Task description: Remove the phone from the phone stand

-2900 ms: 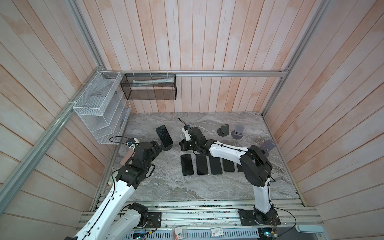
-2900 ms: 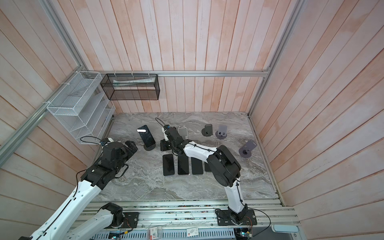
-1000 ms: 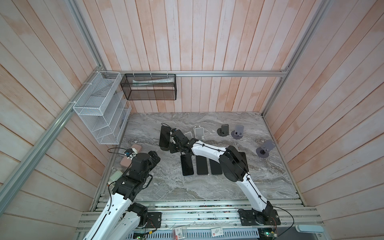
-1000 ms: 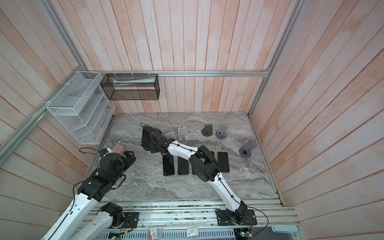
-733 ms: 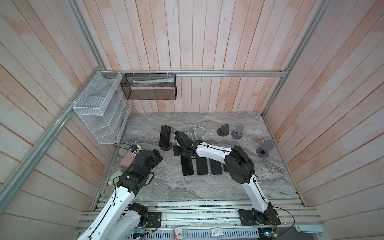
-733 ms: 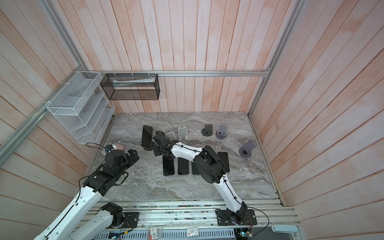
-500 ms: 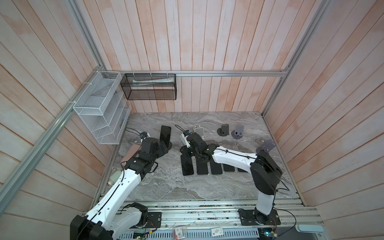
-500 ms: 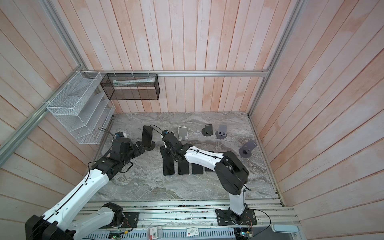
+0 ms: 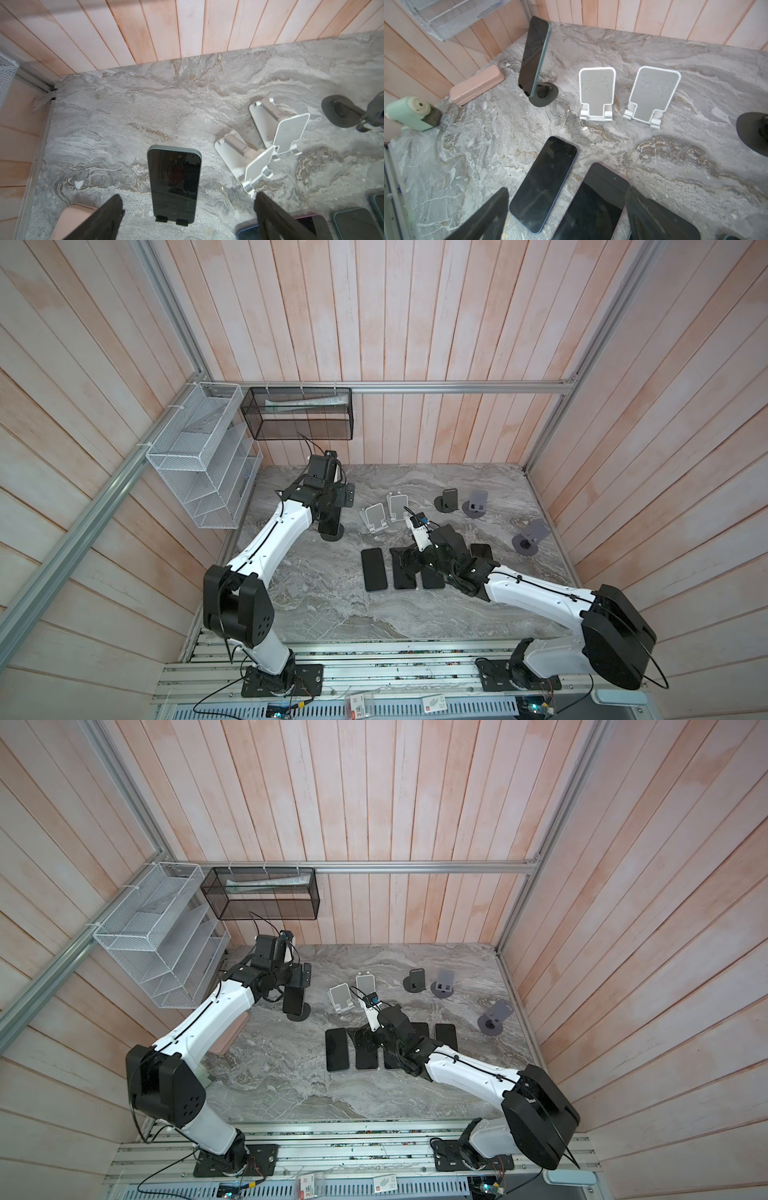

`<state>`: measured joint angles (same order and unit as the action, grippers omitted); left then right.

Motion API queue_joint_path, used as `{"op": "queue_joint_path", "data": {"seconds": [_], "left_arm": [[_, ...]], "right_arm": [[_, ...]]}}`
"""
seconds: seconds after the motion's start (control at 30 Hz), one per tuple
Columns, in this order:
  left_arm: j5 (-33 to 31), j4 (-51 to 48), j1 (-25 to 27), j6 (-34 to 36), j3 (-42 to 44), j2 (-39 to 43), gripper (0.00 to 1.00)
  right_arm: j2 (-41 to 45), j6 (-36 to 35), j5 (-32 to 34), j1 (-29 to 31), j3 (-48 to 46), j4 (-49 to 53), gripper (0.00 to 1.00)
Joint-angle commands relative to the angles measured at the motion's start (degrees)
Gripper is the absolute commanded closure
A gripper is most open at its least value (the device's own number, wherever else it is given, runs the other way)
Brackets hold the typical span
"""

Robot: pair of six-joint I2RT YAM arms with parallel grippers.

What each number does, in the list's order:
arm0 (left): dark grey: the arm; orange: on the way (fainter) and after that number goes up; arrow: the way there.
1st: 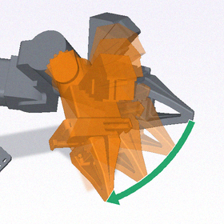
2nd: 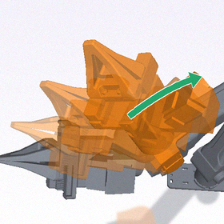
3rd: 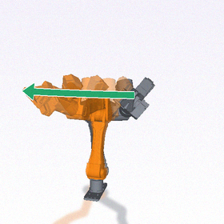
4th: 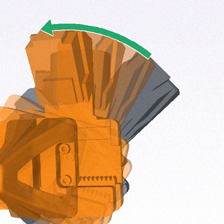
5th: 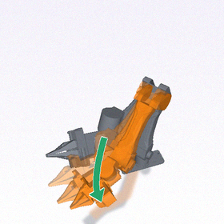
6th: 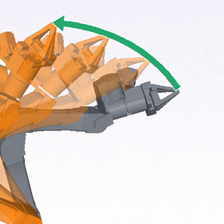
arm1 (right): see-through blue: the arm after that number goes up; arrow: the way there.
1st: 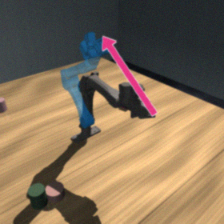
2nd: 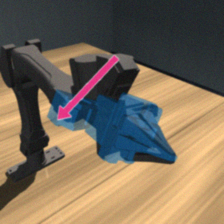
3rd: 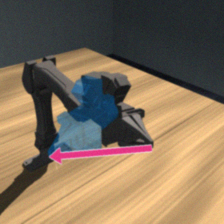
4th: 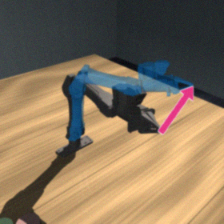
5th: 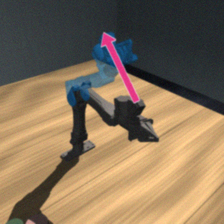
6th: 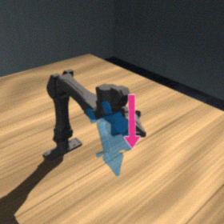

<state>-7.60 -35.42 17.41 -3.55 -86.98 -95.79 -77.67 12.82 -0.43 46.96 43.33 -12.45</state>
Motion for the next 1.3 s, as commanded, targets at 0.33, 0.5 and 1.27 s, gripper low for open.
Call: {"op": "queue_joint_path", "data": {"seconds": [0.33, 0.5, 1.27], "left_arm": [[8.46, -2.81, -4.96, 3.87, -3.86, -5.19, 0.0], [12.28, -2.87, -5.94, 5.99, -5.21, -7.51, 0.0], [6.47, 2.2, -6.6, 5.73, -4.78, -12.78, 0.03]], "right_arm": [[-0.79, 3.52, 14.52, -0.25, -9.16, -11.94, 0.11], [0.91, 4.76, 13.57, -1.36, -12.11, -15.15, 0.11], [-3.32, 4.22, 13.35, -1.34, -8.69, -10.88, 0.12]]}}
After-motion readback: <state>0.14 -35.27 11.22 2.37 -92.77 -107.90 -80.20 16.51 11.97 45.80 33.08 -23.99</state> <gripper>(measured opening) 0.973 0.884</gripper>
